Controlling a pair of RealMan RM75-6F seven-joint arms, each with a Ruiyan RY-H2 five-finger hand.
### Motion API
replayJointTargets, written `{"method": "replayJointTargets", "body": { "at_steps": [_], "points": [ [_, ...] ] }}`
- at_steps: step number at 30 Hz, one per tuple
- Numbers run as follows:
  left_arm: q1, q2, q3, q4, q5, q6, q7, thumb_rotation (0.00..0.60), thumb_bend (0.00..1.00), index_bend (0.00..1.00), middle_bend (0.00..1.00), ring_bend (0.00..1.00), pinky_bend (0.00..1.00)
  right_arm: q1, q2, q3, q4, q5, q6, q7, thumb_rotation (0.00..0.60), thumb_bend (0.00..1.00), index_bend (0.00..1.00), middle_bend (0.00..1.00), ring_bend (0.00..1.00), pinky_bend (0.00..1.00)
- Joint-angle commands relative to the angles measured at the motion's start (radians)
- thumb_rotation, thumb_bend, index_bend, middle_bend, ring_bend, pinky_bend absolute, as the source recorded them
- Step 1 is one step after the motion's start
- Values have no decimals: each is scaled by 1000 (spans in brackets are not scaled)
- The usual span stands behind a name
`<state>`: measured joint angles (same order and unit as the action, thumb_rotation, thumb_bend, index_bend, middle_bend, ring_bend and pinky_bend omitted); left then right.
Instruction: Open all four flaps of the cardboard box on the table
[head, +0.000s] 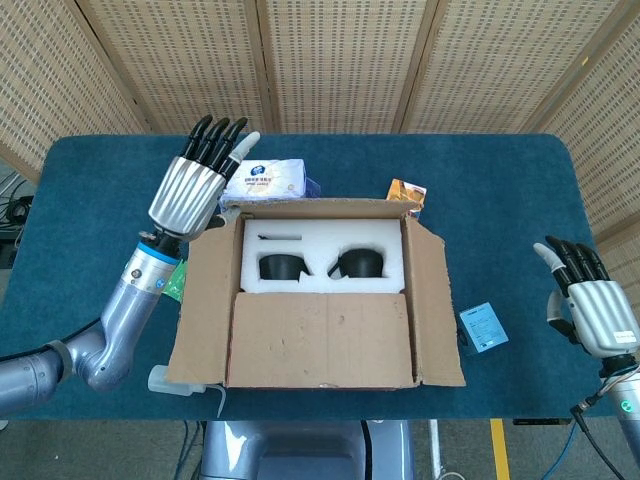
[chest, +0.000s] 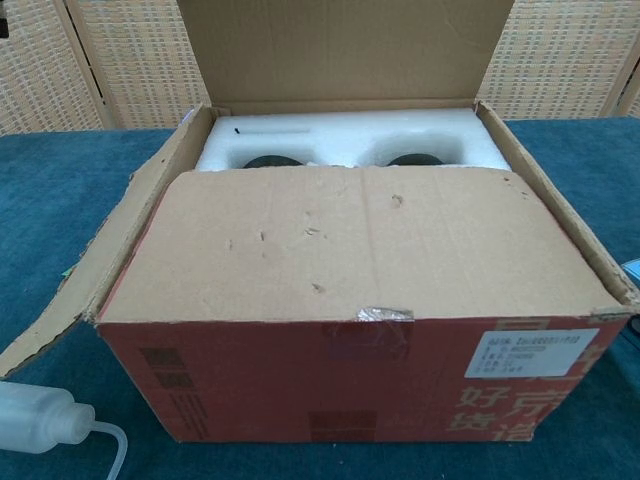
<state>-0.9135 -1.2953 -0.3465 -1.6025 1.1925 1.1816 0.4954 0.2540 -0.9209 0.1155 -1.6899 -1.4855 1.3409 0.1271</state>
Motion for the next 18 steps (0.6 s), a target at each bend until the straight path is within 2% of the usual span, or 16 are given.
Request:
{"method": "replayJointTargets", "body": {
  "at_steps": [1, 5, 11, 18],
  "points": [
    [-22, -13, -11, 33, 1, -13, 19, 600, 181, 0, 0, 0, 0, -1, 1, 0, -1, 1, -1, 0, 600, 852, 52, 40, 0, 43],
    [-64, -37, -26, 92, -28, -49, 62, 600, 188, 0, 0, 0, 0, -1, 3, 0, -1, 3, -2, 2, 600, 852, 52, 40, 0, 43],
    [-90, -80, -13, 188, -74, -66, 135, 600, 201, 0, 0, 0, 0, -4, 7, -2, -1, 9, -7, 7, 600, 852, 52, 40, 0, 43],
    [-101, -105, -26, 246, -129, -79, 132, 600, 212, 0, 0, 0, 0, -9, 12, 0, 0, 17, -4, 12, 600, 852, 52, 40, 0, 43]
  ]
}}
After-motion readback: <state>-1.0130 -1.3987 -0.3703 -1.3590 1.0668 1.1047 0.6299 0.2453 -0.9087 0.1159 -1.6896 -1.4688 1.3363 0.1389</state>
